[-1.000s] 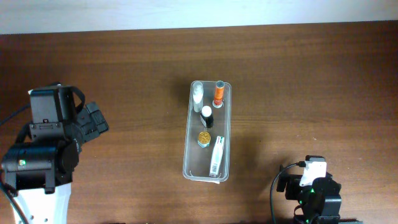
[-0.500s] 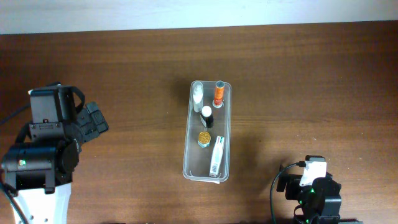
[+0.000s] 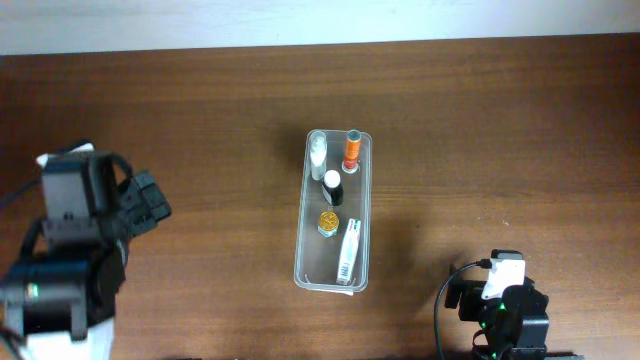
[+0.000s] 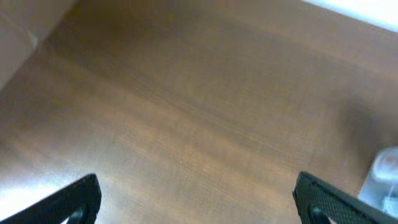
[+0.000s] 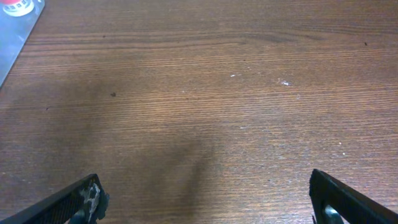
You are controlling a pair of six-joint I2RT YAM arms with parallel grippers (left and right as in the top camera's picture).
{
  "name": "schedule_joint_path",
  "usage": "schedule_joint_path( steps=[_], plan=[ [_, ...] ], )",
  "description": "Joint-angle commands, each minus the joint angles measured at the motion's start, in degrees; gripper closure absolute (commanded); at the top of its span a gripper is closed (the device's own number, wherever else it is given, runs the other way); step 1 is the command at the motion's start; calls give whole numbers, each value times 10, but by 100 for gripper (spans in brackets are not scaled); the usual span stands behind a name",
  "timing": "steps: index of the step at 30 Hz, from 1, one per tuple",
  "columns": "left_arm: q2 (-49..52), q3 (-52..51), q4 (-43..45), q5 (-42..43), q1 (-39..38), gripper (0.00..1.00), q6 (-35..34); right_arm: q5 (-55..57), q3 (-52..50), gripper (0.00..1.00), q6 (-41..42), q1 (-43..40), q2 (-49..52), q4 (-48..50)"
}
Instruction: Pack container
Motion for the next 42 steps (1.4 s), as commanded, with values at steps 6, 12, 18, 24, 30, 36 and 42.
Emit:
schedule_joint_path(
  steps=[6,12,18,24,30,36,42],
  plan=[
    [-127,-179,188,81,2,1,82,-1,-3,2,6,-5,-7,2],
    [-209,-292,258,145,2,1,175,-1,-3,2,6,-5,-7,2],
    [-293,-393,261,147,2,1,198,-1,-3,2,6,-5,-7,2],
    [-388,-503,285,157,2,1,199,-1,-3,2,6,-5,-7,2],
    [-463,-590,312,185,2,1,198,-1,-3,1,6,-5,-7,2],
    [-506,-637,312,195,2,1,198,-1,-3,2,6,-5,-7,2],
    [-553,-671,311,195,2,1,196,-1,-3,2,6,-5,-7,2]
  ],
)
